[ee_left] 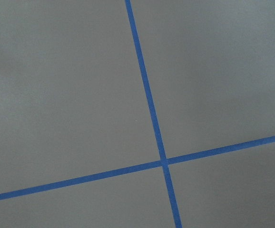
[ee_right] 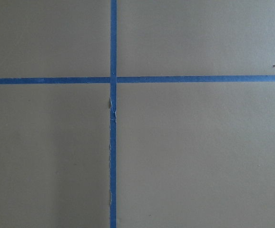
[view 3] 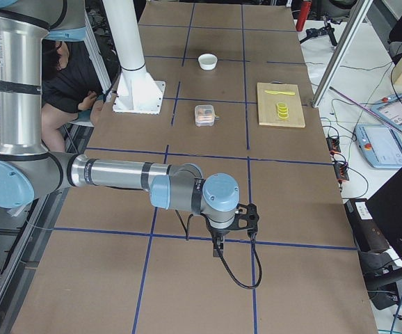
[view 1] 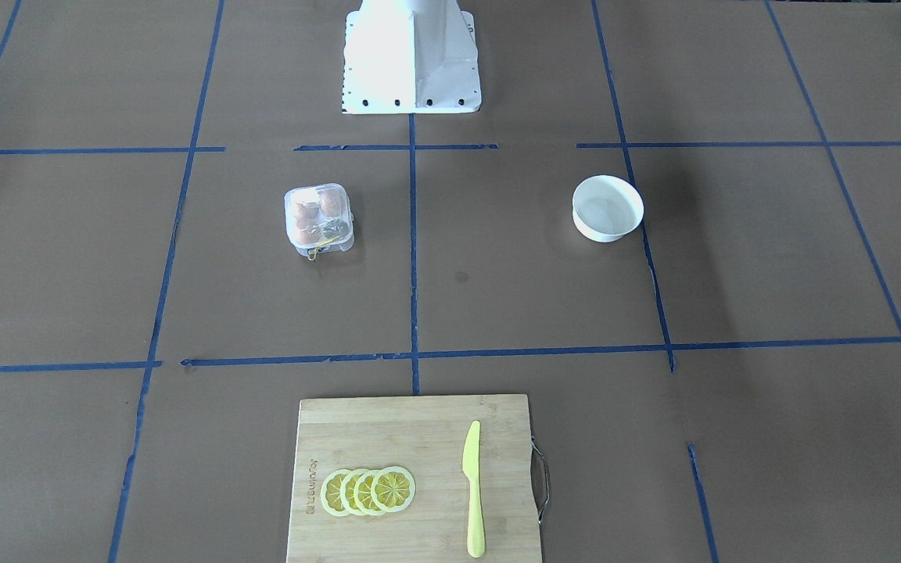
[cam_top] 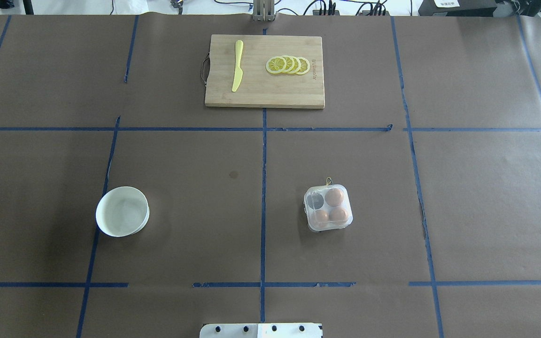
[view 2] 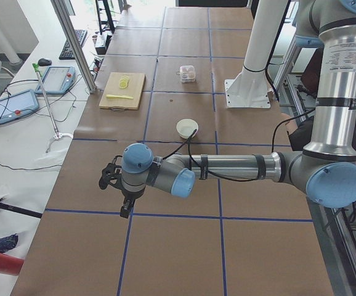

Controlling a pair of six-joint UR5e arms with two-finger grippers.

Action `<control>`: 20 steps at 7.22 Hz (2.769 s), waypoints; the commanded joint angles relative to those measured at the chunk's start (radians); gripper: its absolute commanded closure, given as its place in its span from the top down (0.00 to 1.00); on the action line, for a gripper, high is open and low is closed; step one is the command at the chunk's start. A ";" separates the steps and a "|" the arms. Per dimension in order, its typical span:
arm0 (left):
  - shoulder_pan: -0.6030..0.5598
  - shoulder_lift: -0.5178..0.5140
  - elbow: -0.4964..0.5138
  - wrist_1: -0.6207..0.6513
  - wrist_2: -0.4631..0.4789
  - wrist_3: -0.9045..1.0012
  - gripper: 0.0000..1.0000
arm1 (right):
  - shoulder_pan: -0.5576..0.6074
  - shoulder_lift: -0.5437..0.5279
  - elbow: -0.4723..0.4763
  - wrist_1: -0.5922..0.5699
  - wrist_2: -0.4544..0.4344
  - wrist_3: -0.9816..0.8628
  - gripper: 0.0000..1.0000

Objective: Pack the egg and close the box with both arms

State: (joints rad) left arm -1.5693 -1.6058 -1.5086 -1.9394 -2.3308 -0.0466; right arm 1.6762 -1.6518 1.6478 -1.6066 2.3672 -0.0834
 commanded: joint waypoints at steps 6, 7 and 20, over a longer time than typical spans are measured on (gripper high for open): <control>0.006 0.006 -0.094 0.146 -0.002 -0.001 1.00 | -0.013 0.010 0.066 -0.009 -0.005 0.131 1.00; 0.006 0.006 -0.094 0.146 -0.002 -0.003 1.00 | -0.022 0.009 0.066 -0.010 -0.006 0.131 1.00; 0.083 0.011 -0.070 0.132 -0.001 0.002 1.00 | -0.107 -0.019 0.061 0.001 0.000 0.114 1.00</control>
State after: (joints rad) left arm -1.4962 -1.5950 -1.5874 -1.8052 -2.3328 -0.0456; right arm 1.5693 -1.6704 1.7083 -1.6062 2.3657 0.0307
